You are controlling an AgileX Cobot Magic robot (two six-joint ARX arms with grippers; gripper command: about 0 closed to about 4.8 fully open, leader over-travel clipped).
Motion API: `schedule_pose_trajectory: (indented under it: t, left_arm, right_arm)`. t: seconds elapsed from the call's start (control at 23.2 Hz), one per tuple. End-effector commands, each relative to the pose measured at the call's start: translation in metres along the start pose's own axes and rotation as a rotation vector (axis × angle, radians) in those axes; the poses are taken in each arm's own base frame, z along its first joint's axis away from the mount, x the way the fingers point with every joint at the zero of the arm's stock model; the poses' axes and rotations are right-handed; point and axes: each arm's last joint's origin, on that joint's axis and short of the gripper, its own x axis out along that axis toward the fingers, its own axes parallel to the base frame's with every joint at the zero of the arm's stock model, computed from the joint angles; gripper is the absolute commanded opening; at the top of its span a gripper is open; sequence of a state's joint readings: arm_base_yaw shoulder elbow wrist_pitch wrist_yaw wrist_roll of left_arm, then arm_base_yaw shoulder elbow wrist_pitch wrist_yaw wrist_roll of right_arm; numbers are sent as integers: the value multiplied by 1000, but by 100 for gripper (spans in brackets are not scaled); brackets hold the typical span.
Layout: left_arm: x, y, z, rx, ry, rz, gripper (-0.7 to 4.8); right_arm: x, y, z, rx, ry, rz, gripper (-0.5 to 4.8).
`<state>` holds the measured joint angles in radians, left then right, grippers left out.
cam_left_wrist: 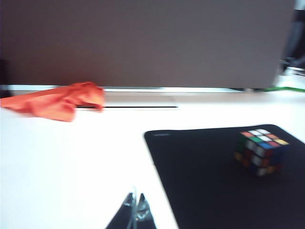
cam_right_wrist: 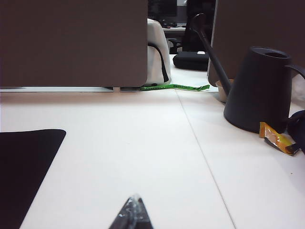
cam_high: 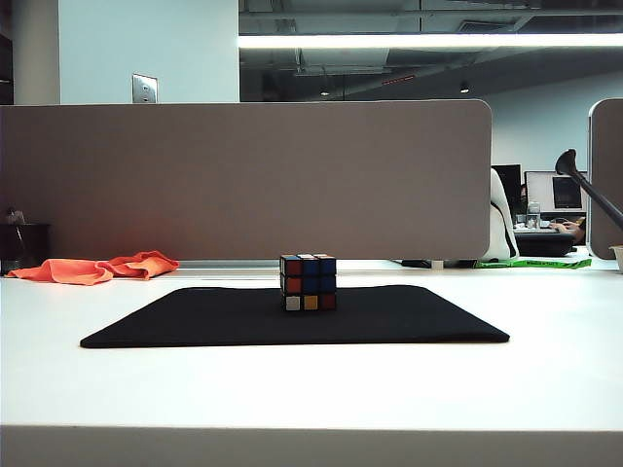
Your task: Pick up the cube on the right side of the mouse pad, then place it in the center of the mouse pad.
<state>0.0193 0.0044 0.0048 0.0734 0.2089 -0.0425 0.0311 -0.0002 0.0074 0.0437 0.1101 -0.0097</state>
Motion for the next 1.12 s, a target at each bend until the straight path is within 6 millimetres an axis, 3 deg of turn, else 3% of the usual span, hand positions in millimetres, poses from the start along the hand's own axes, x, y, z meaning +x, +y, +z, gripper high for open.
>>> schedule_pose_trajectory:
  t: [0.04, 0.39, 0.65, 0.82, 1.12]
  left_arm:
    - [0, 1, 2, 4, -14, 35, -6]
    - [-1, 6, 3, 7, -31, 222, -6]
    - [-1, 5, 3, 26, -28, 188, -6]
    - [0, 4, 5, 154, -38, 145, -6]
    - [0, 4, 5, 129, -38, 145, -6]
  right_arm:
    - [0, 0, 1, -1, -12, 3, -5]
    - [0, 0, 1, 0, -12, -4, -5]
    - [0, 0, 0, -1, -1, -3, -5]
    - [0, 0, 0, -1, -1, -2, -5]
    - [0, 0, 0, -1, -1, -2, -5]
